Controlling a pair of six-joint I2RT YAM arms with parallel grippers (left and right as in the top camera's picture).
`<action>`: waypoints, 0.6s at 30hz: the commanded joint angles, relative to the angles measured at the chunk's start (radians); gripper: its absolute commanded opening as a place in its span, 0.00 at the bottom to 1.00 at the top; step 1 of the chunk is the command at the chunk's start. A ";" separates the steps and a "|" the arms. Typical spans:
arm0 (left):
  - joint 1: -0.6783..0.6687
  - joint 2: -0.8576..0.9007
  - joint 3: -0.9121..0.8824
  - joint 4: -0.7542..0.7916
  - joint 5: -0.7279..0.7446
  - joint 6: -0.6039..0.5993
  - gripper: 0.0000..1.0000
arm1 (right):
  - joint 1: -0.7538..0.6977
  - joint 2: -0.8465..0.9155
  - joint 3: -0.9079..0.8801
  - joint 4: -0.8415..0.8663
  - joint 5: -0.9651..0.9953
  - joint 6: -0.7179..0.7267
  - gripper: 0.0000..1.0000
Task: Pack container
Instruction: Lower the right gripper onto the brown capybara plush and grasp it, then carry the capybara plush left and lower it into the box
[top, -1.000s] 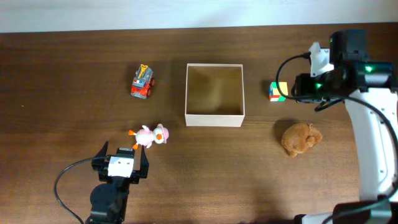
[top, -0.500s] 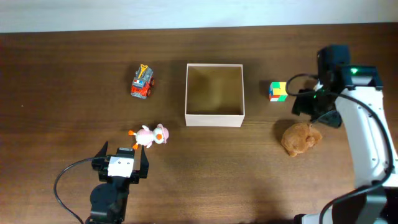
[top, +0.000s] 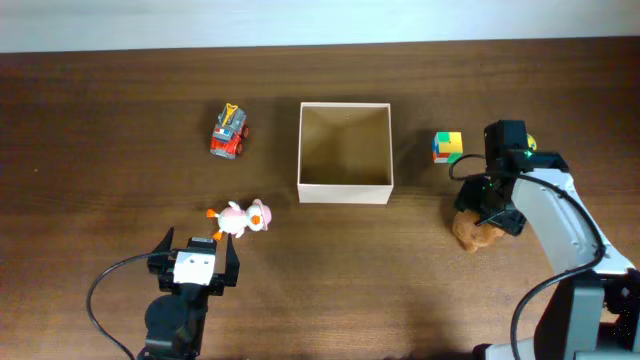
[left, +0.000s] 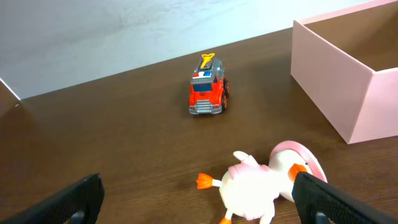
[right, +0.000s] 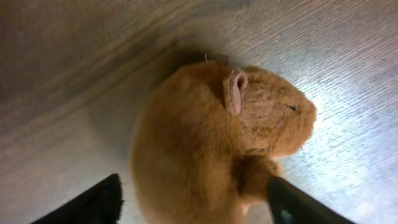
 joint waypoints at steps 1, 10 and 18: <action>-0.003 -0.008 -0.008 0.003 0.010 -0.012 0.99 | -0.006 -0.002 -0.009 0.014 0.006 0.012 0.75; -0.003 -0.008 -0.008 0.003 0.010 -0.012 0.99 | -0.006 -0.001 -0.100 0.111 0.005 0.032 0.75; -0.003 -0.008 -0.008 0.003 0.010 -0.012 0.99 | -0.006 -0.003 -0.105 0.114 0.005 0.033 0.19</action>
